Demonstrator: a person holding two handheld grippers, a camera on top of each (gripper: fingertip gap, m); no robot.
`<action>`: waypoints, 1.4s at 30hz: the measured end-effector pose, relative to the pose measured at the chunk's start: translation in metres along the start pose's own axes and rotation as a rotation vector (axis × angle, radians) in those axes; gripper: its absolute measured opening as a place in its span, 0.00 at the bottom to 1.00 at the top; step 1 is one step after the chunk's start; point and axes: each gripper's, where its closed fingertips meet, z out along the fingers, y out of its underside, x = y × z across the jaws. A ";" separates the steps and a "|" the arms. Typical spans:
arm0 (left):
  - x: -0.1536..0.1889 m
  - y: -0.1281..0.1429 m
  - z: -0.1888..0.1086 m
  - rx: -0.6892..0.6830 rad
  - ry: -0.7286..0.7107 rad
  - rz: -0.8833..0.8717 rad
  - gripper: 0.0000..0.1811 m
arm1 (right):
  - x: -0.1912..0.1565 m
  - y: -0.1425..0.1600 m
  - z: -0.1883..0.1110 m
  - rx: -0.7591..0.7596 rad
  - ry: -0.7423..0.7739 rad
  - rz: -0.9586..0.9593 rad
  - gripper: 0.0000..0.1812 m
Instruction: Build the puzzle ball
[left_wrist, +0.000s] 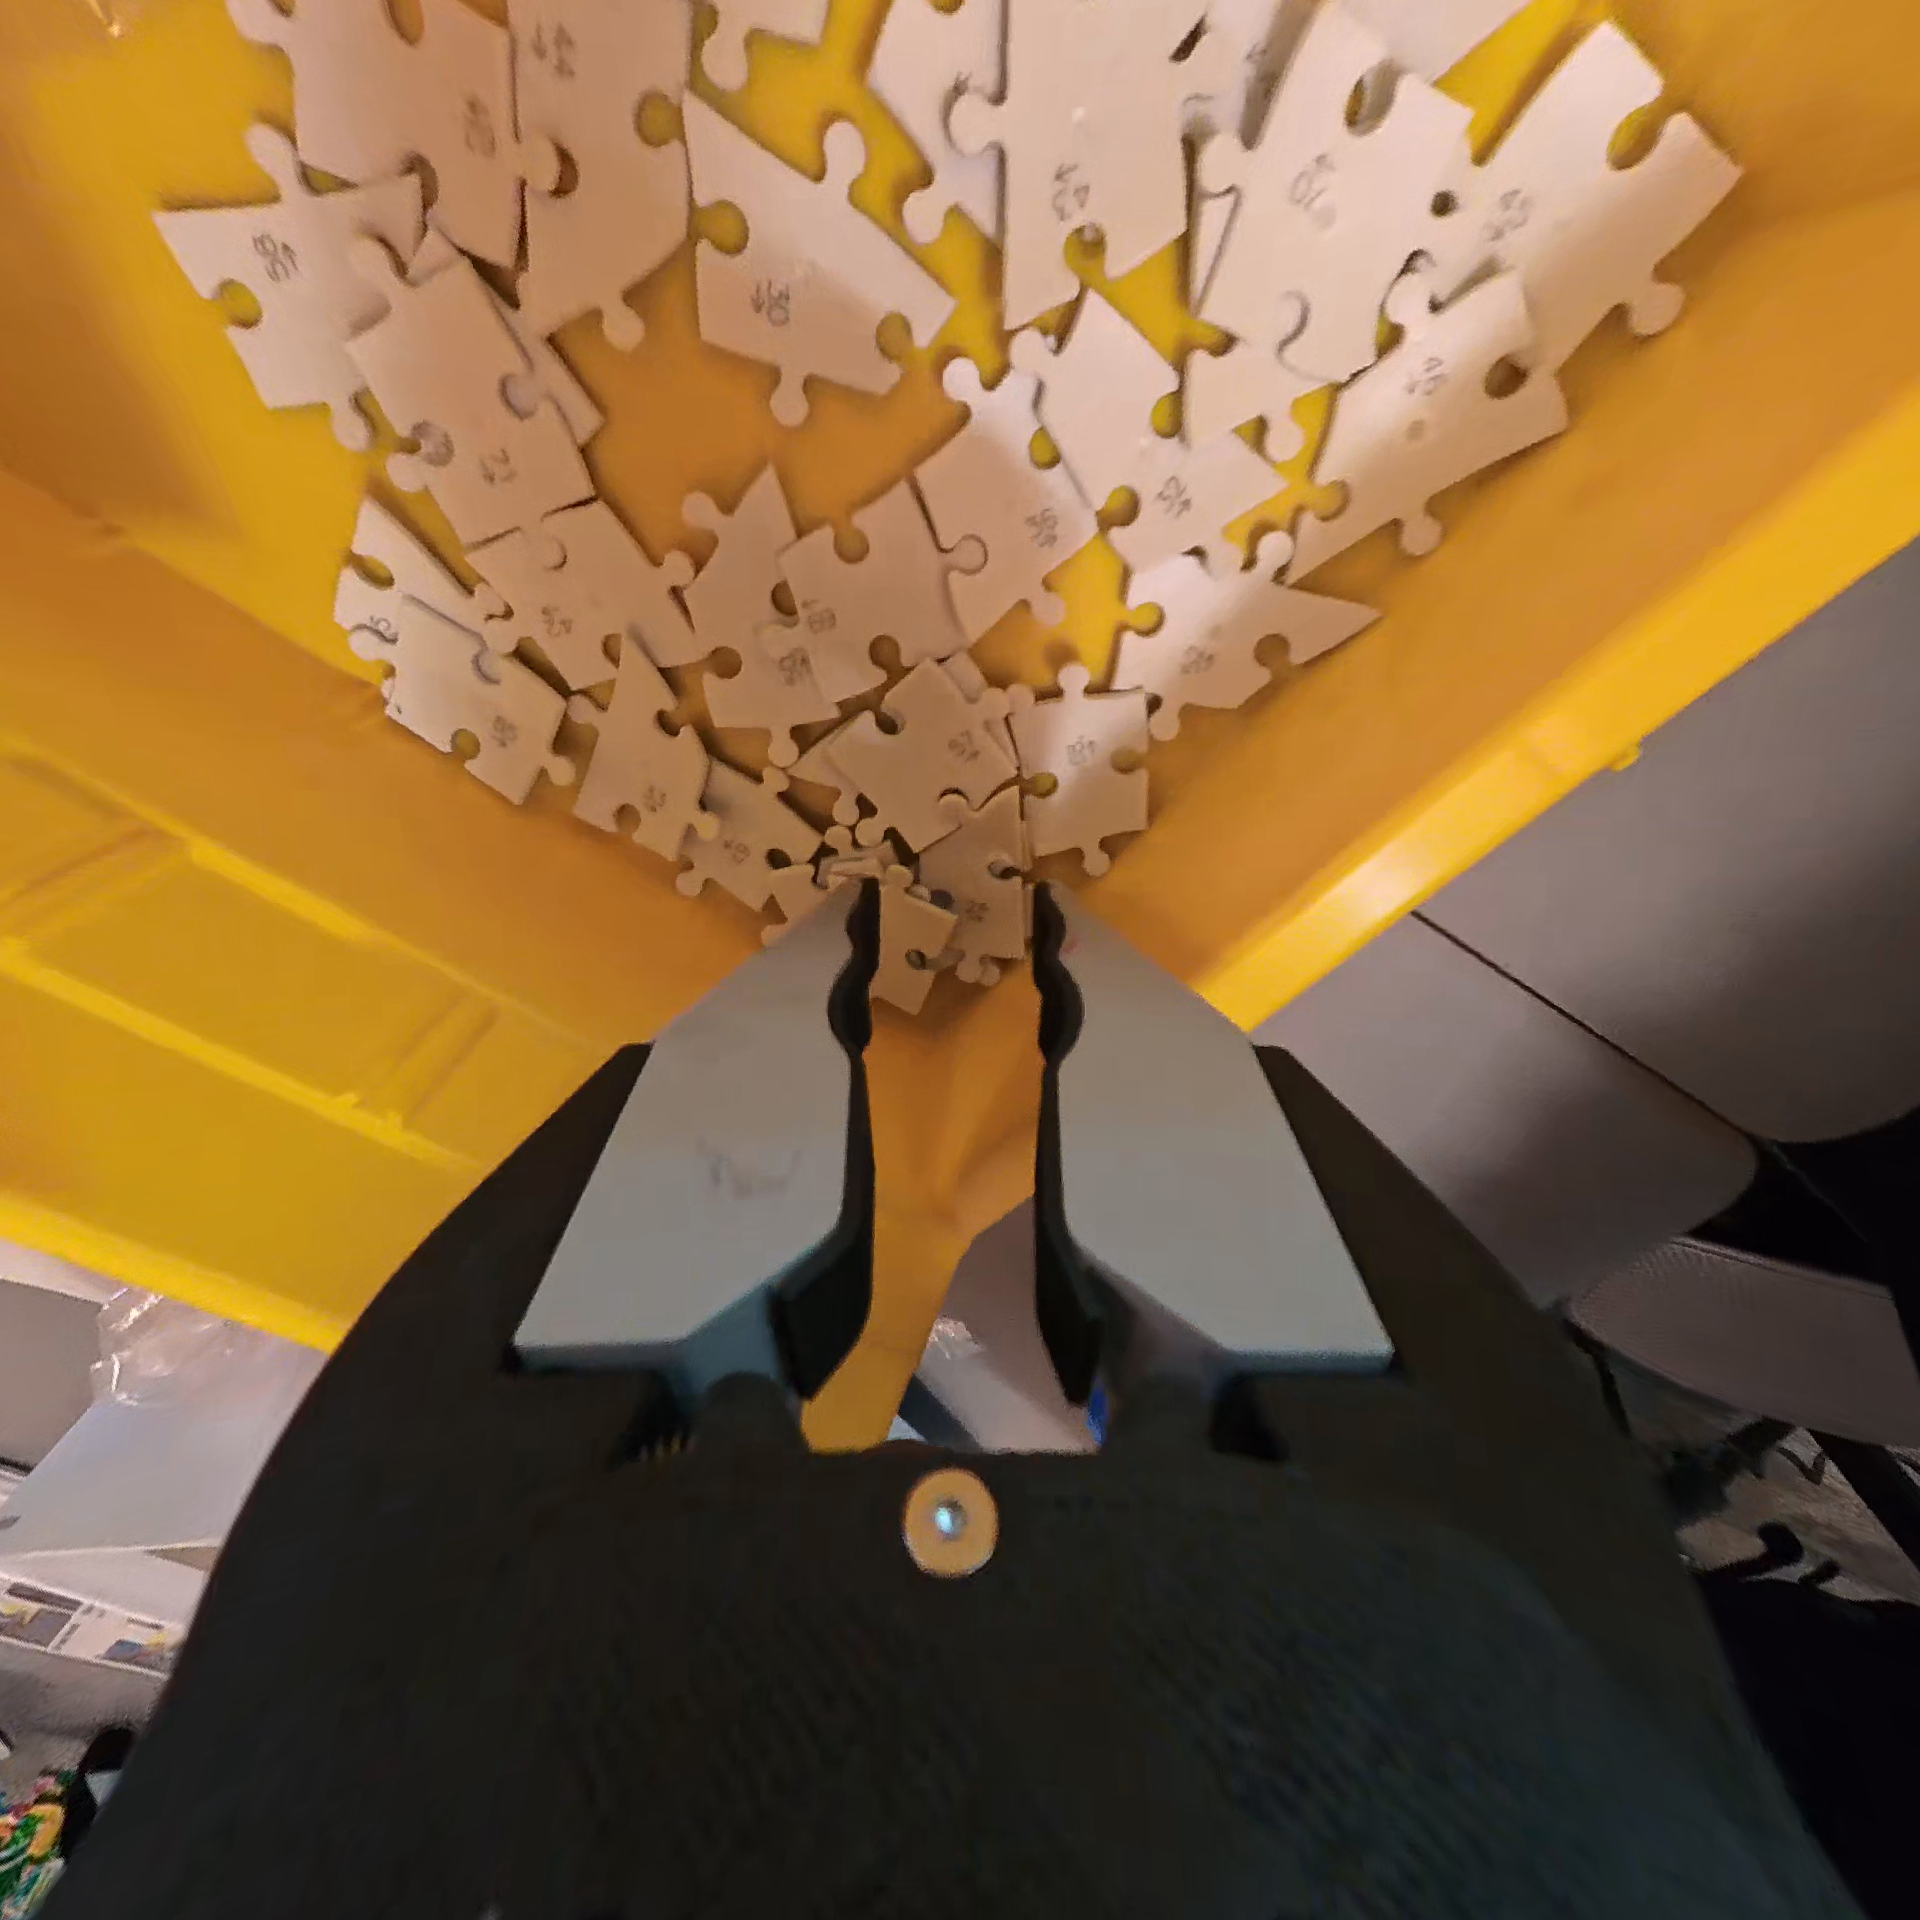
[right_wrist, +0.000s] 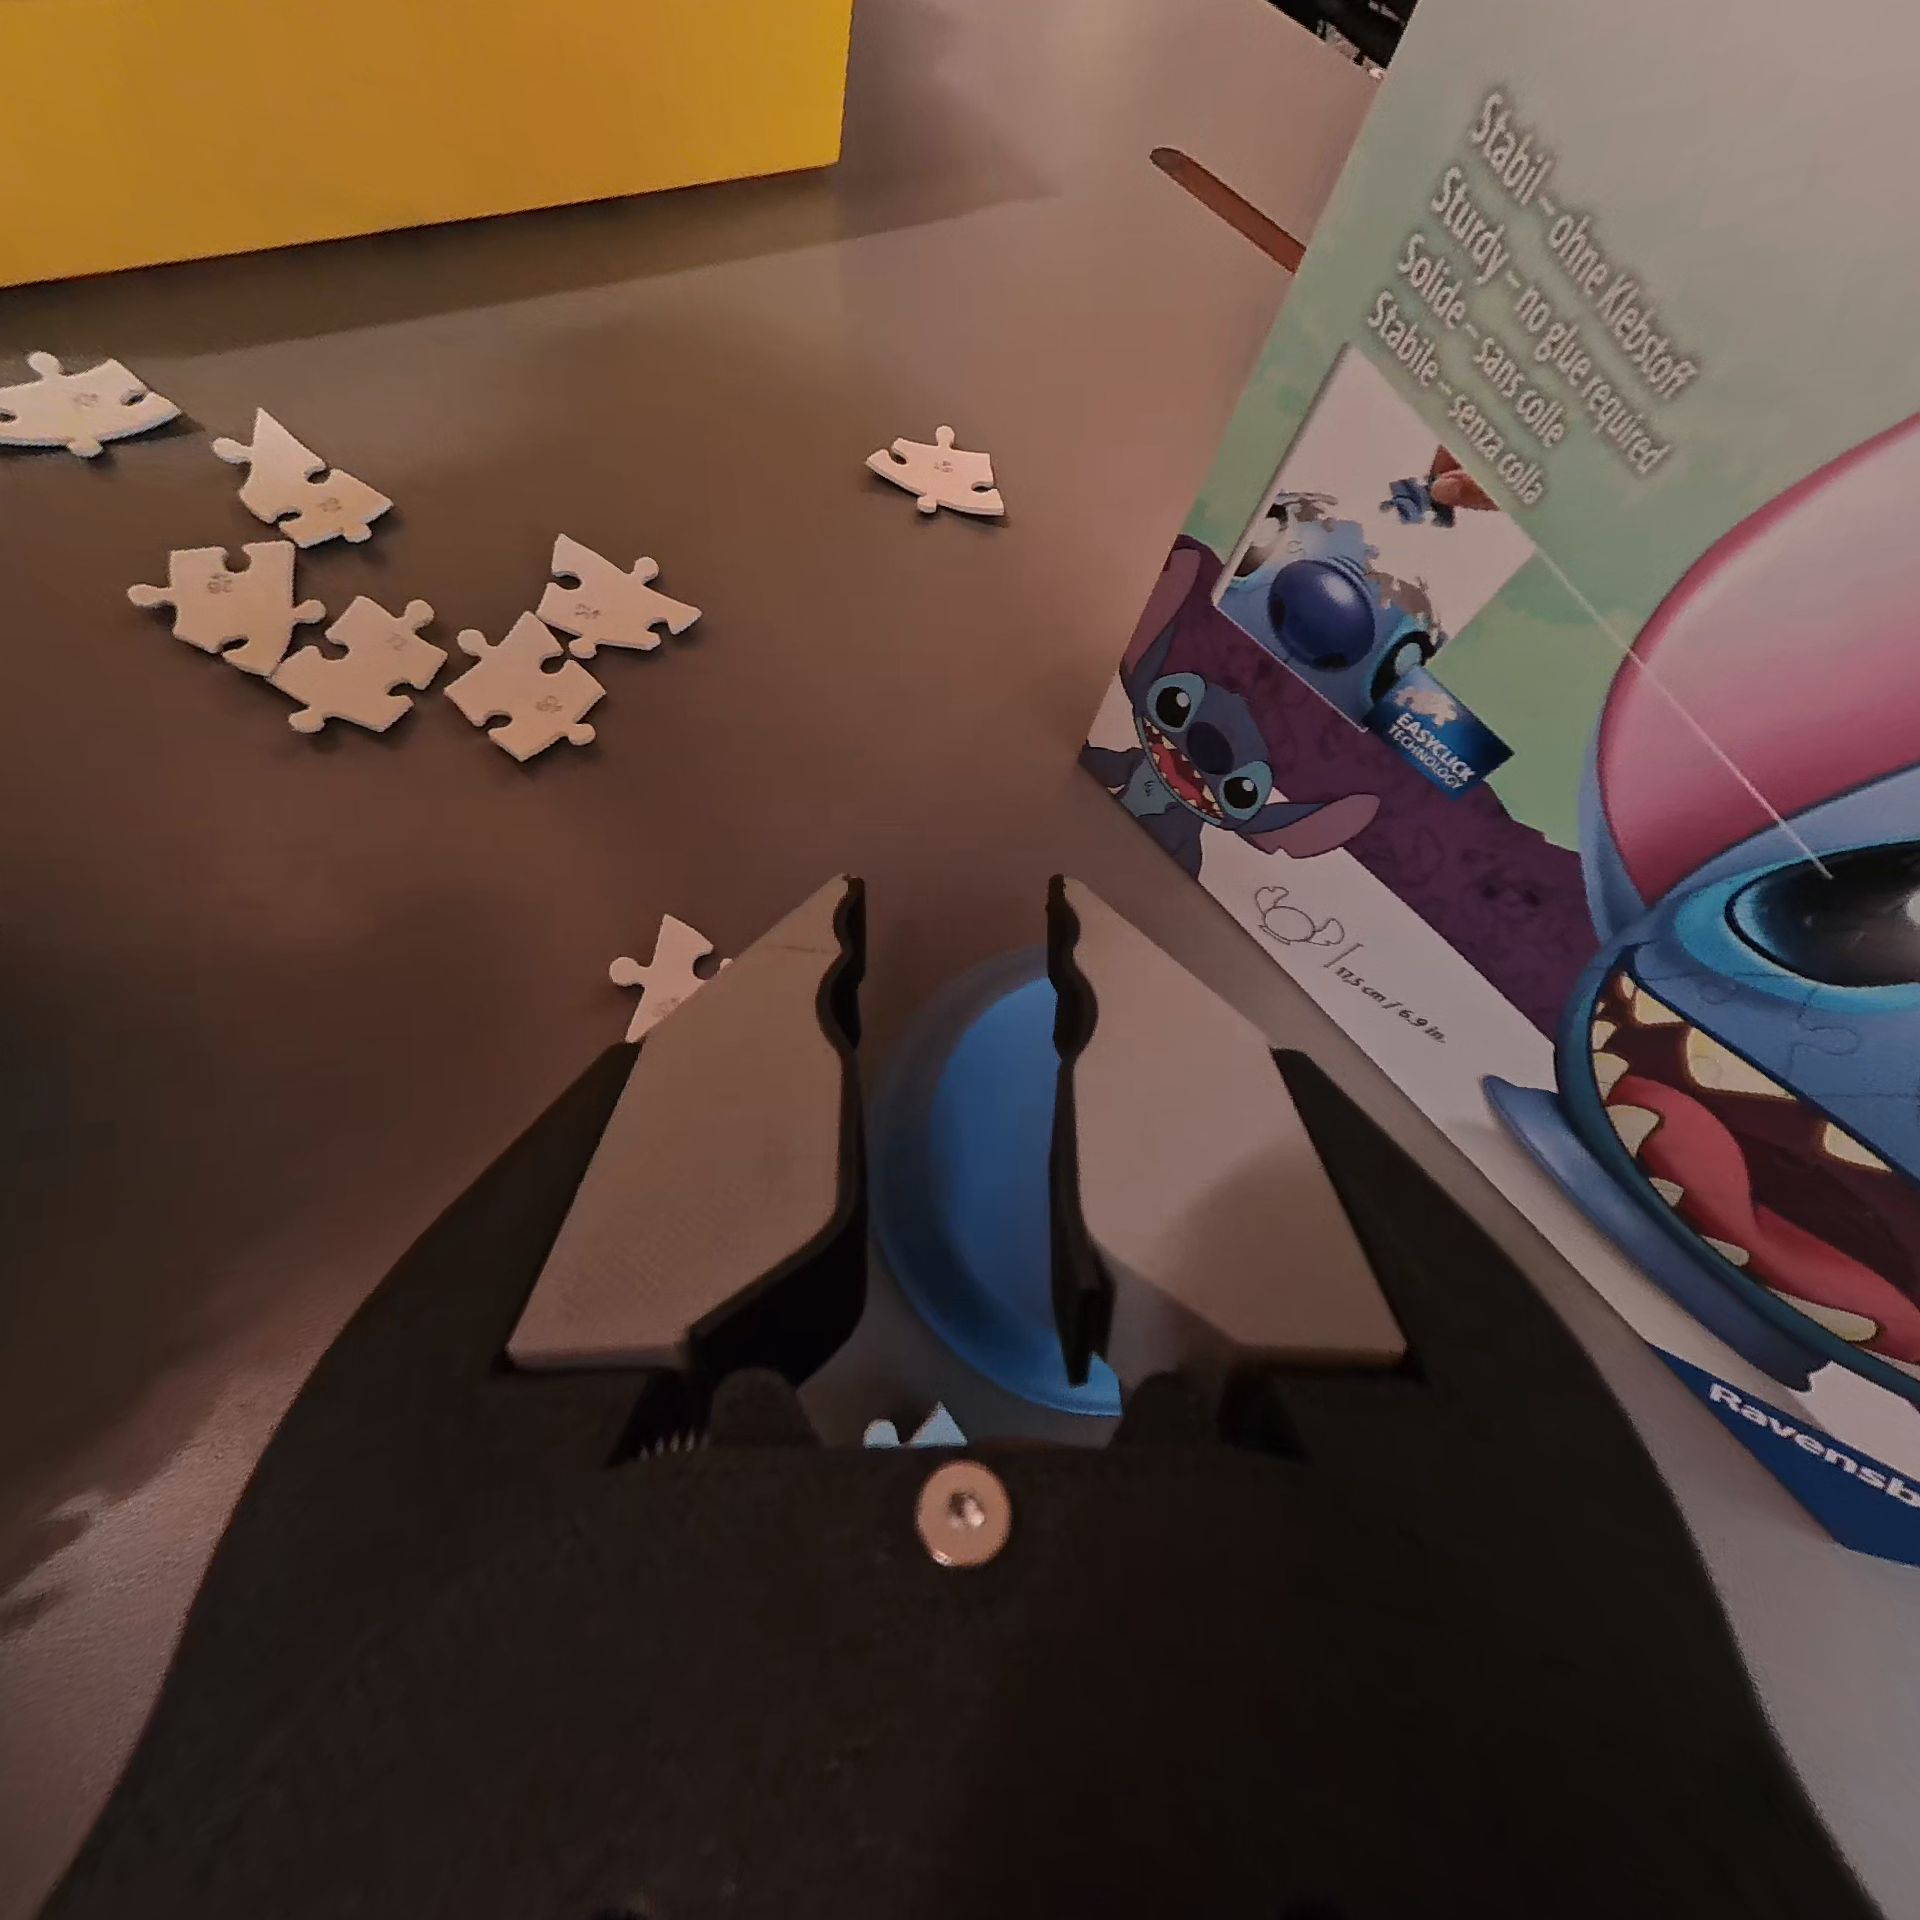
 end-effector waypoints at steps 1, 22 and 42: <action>0.001 -0.001 0.000 0.000 0.004 0.008 0.15 | 0.000 0.000 0.000 0.003 -0.003 0.003 0.17; 0.011 -0.012 0.014 0.000 0.099 0.079 0.10 | -0.004 0.000 -0.001 0.001 -0.019 0.003 0.17; -0.009 -0.046 -0.062 0.360 -0.055 0.026 0.10 | -0.007 -0.009 -0.006 0.039 -0.016 0.021 0.17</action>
